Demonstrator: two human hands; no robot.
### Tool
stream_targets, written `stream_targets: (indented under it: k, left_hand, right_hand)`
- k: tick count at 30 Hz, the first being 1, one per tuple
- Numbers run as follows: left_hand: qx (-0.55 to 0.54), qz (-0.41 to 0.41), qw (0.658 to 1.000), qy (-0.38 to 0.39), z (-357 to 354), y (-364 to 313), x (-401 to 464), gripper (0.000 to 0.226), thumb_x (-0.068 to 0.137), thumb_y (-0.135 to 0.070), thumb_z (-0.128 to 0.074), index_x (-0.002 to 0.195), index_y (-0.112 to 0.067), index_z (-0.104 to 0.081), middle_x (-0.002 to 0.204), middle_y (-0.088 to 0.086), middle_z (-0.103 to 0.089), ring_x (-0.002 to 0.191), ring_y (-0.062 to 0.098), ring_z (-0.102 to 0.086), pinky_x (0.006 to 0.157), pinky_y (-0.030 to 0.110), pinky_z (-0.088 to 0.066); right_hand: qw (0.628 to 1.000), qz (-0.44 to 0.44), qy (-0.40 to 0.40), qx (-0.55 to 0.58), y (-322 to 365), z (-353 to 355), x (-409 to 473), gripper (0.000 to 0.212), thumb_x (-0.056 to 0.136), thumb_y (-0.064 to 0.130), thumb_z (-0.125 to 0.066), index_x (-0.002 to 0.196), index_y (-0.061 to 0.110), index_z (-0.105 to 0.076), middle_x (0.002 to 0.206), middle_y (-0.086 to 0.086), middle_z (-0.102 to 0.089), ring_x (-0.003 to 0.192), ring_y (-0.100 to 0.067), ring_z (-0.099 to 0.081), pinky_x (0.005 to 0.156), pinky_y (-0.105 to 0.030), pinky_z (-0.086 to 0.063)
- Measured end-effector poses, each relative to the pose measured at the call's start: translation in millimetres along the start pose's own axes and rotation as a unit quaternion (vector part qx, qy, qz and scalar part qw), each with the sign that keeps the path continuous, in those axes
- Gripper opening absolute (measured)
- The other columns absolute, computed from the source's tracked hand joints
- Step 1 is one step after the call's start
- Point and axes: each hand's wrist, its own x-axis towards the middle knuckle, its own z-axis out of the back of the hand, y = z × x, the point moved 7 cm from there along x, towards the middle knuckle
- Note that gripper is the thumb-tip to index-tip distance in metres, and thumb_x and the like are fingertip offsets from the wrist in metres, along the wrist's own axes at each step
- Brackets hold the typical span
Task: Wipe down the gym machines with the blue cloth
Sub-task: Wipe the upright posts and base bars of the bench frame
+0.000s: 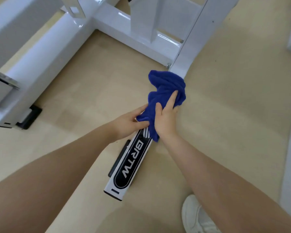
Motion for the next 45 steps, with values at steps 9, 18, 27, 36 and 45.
stream_targets:
  k: [9, 18, 27, 36, 45]
  left_hand:
    - [0.088, 0.011, 0.995, 0.036, 9, 0, 2, 0.045, 0.086, -0.022, -0.065, 0.129, -0.027, -0.051, 0.113, -0.015, -0.06, 0.096, -0.001, -0.061, 0.096, 0.026, -0.042]
    - [0.023, -0.002, 0.996, 0.085, -1, 14, -7, 0.06, 0.088, -0.006, -0.056, 0.138, -0.034, -0.038, 0.137, -0.018, -0.047, 0.128, 0.001, -0.04, 0.108, 0.027, -0.03]
    - [0.175, -0.009, 0.98, 0.094, -6, 19, -38, 0.067, 0.08, -0.019, -0.071, 0.136, -0.025, -0.036, 0.126, -0.017, -0.044, 0.113, 0.002, -0.04, 0.094, 0.017, -0.03]
    - [0.187, 0.065, 0.976, 0.089, 11, 43, -63, 0.032, 0.086, -0.008, -0.056, 0.116, -0.016, -0.064, 0.114, -0.003, -0.067, 0.109, 0.014, -0.058, 0.099, 0.027, -0.043]
    - [0.039, 0.127, 0.991, 0.029, 3, 82, -77, 0.016, 0.086, -0.005, -0.052, 0.08, -0.014, -0.064, 0.076, 0.005, -0.061, 0.071, 0.012, -0.058, 0.063, 0.013, -0.049]
  right_hand:
    - [0.998, 0.032, 0.035, -0.036, -7, 2, 16, 0.075, 0.096, 0.031, -0.046, 0.15, 0.026, 0.006, 0.152, -0.008, -0.018, 0.128, -0.025, -0.036, 0.095, -0.027, -0.035]
    - [0.998, -0.022, 0.05, 0.008, -6, -1, 21, 0.074, 0.098, 0.027, -0.043, 0.149, 0.028, 0.011, 0.152, -0.012, -0.018, 0.126, -0.028, -0.04, 0.104, -0.039, -0.037]
    - [0.825, 0.297, 0.179, -0.446, 18, -16, -20, 0.062, 0.093, 0.048, -0.012, 0.146, 0.022, -0.031, 0.155, -0.006, -0.021, 0.145, -0.027, -0.009, 0.117, -0.039, -0.004]
    - [0.69, 0.397, 0.315, -0.517, 34, -43, -76, 0.04, 0.101, 0.039, -0.026, 0.129, 0.024, -0.049, 0.139, -0.003, -0.043, 0.132, -0.021, -0.031, 0.116, -0.036, -0.002]
    - [0.677, 0.434, 0.299, -0.514, 34, -63, -127, 0.035, 0.1, 0.033, -0.032, 0.107, 0.018, -0.062, 0.111, -0.004, -0.057, 0.11, -0.027, -0.048, 0.11, -0.041, -0.02]
